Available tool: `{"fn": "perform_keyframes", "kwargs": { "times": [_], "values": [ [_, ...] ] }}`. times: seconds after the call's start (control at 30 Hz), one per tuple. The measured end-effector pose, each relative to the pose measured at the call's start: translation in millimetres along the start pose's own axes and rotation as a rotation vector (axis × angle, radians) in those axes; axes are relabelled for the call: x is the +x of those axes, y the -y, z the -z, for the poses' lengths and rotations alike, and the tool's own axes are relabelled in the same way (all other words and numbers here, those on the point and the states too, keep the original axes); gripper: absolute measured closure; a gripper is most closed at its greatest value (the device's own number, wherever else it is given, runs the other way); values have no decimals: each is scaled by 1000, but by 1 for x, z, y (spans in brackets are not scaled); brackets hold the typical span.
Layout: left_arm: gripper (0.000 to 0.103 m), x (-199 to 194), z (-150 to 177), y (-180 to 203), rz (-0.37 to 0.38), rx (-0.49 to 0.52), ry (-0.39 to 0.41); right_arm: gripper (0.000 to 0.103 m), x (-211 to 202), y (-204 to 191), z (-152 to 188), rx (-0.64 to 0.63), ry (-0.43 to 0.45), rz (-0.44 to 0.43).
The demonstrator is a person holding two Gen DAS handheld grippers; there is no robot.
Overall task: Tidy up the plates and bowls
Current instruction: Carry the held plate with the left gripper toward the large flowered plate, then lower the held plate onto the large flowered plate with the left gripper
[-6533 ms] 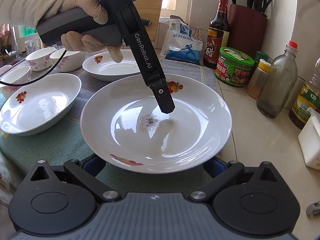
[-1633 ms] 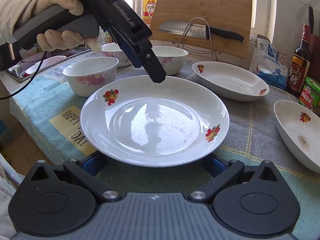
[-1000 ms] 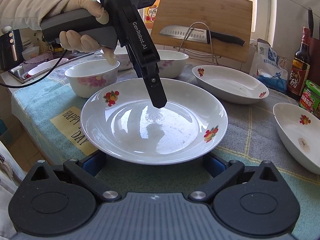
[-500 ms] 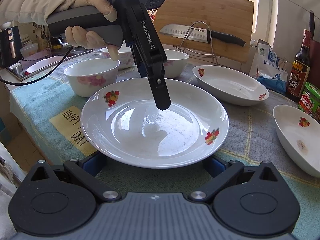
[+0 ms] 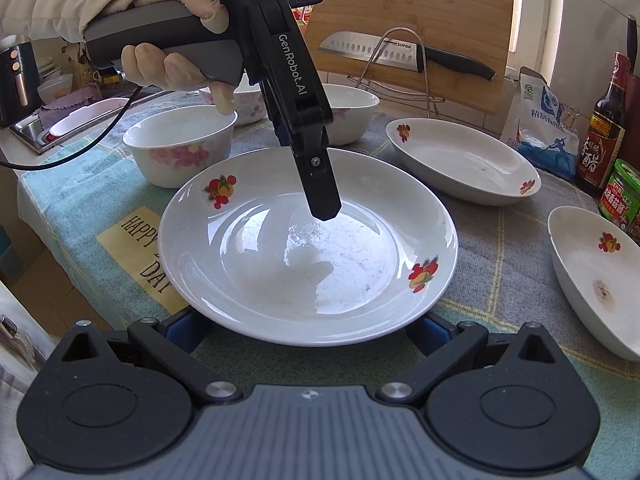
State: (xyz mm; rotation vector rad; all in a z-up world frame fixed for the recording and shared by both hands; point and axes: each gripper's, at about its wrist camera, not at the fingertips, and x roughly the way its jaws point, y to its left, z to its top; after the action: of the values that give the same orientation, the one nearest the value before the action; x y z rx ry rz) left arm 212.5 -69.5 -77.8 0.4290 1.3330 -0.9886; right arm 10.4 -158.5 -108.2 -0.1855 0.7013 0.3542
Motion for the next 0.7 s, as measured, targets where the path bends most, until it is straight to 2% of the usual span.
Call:
{"fn": "perform_keyframes", "kwargs": {
  "times": [0.23,0.7],
  "values": [
    [20,0,-1,3,-3,2,-5,0,0,2,-5,-8,-34,-12],
    [20,-11,-11,12,-6,-12,26,0,-8,15,-10,-21,-26,-26]
  ]
}}
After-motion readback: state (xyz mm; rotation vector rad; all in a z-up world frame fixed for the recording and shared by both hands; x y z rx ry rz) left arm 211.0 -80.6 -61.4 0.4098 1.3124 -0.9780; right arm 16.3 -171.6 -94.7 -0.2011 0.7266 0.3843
